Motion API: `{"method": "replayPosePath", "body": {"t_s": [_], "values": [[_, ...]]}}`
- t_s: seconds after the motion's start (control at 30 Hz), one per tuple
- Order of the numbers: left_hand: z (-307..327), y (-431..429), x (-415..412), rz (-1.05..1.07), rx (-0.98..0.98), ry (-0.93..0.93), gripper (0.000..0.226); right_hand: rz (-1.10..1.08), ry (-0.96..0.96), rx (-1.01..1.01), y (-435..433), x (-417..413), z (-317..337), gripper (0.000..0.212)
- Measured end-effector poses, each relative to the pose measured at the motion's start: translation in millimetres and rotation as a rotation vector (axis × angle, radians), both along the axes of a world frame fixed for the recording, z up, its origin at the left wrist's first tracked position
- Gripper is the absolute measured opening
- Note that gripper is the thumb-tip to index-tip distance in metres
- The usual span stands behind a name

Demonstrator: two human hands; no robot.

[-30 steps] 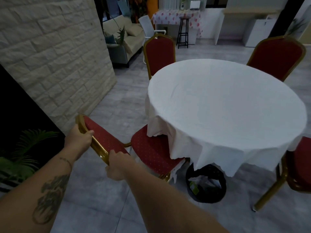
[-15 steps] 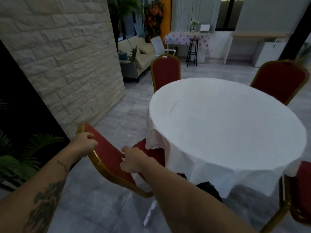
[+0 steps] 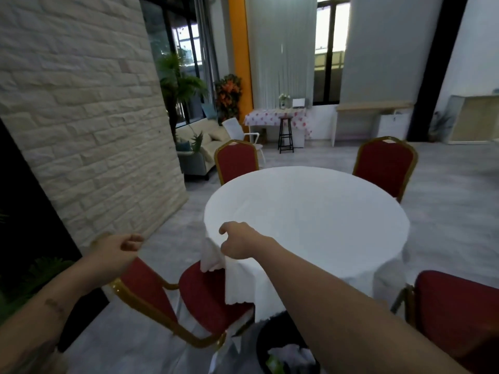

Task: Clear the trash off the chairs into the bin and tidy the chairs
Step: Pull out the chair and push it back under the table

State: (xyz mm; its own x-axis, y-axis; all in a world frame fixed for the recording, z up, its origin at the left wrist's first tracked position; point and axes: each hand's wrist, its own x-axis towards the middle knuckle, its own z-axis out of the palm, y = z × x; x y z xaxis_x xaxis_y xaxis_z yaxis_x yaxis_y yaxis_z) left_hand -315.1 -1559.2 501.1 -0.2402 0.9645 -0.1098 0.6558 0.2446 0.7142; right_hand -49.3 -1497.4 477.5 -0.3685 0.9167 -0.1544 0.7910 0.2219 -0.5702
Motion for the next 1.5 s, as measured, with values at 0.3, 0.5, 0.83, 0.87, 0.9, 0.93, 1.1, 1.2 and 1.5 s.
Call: {"method": "replayPosePath", "body": {"t_s": [0.3,0.5,0.83,0.87,0.9,0.93,1.1,1.2,1.5], "values": [[-13,-90,194,-0.209,0.004,0.055,0.03,-0.155,-0.042,-0.023,-116,199,7,0.061],[-5,-107,298,-0.347,-0.043,0.108,0.037,-0.253,-0.206,-0.051,-164,326,9,0.06],[-71,-137,586,-0.606,-0.263,0.167,0.062,-0.224,-0.521,-0.274,-220,595,-35,0.073],[-83,-140,619,-0.636,-0.271,0.198,0.063,-0.192,-0.523,-0.332,-223,623,-41,0.076],[-97,-143,650,-0.667,-0.259,0.231,0.068,-0.16,-0.517,-0.39,-227,647,-47,0.077],[-109,-145,667,-0.689,-0.256,0.273,0.076,-0.131,-0.496,-0.419,-233,660,-52,0.077],[-137,-152,746,-0.593,-0.271,0.463,0.099,-0.023,-0.546,-0.34,-254,732,-72,0.055],[-132,-147,768,-0.6,-0.137,0.609,0.094,-0.004,-0.46,-0.365,-255,756,-86,0.034],[-136,-131,815,-0.556,-0.071,0.613,0.023,0.087,-0.397,-0.218,-251,771,-101,0.02]]}}
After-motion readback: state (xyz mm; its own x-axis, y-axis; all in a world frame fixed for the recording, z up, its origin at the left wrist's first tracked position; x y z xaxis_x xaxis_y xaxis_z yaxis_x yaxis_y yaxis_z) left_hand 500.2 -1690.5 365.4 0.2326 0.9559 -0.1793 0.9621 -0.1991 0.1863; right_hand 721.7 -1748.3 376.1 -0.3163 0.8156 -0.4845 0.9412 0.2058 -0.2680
